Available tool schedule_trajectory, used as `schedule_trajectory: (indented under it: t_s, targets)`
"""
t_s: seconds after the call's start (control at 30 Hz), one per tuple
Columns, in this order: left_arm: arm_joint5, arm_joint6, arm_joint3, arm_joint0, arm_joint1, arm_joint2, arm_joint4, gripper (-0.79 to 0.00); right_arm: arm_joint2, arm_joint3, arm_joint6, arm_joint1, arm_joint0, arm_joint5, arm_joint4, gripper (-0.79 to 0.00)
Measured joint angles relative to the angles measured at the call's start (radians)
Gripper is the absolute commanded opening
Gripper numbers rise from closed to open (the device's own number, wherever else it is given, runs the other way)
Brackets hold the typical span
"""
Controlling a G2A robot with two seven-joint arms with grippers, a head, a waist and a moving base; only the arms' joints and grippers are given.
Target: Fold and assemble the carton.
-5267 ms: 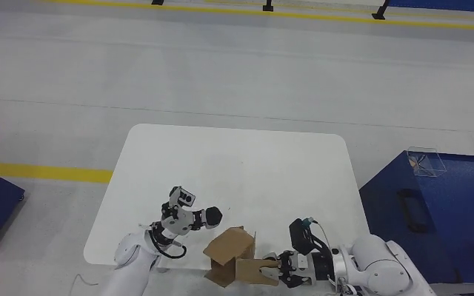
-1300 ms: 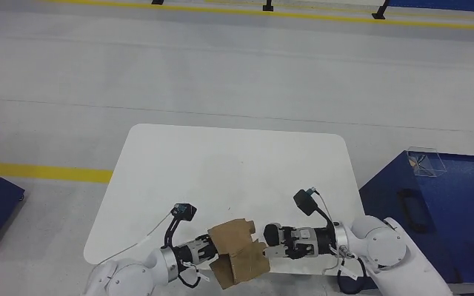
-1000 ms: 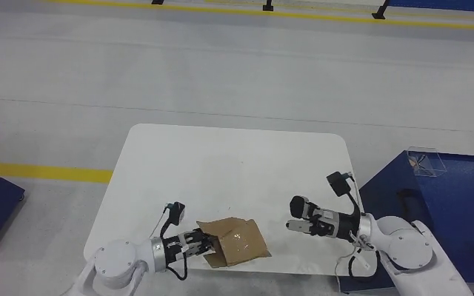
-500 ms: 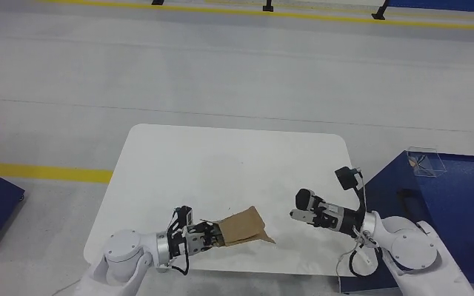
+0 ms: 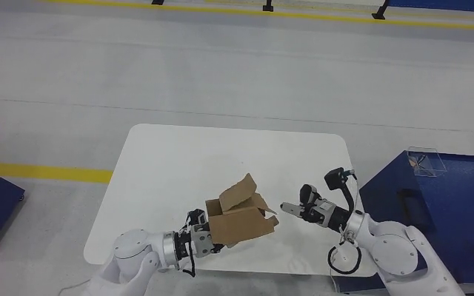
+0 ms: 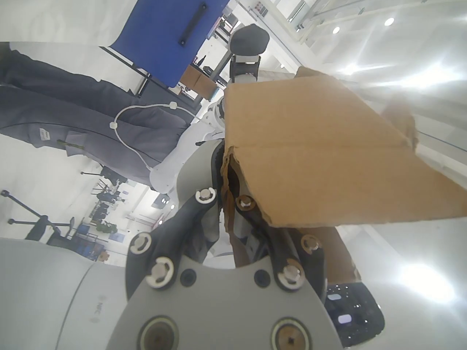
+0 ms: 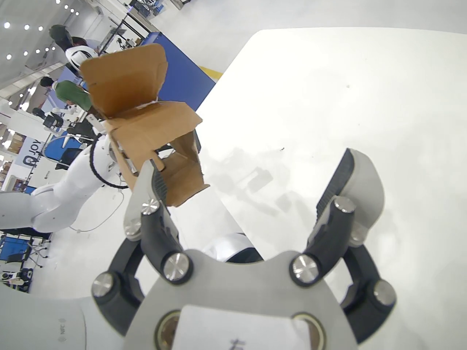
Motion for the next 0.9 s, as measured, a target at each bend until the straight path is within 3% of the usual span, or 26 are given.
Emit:
schedule_trajectory:
  t_s: [0.57, 0.9]
  targets:
    - [-0.091, 0.026, -0.028, 0.019, 0.011, -0.001, 0.017, -0.785, -0.215, 0.064, 0.105, -0.024, 0.089, 0.017, -0.11, 0.0]
    - [-0.109, 0.052, -0.009, 0.009, 0.014, 0.004, 0.022, -0.785, -0.133, 0.038, 0.072, -0.021, 0.075, -0.006, -0.011, 0.0]
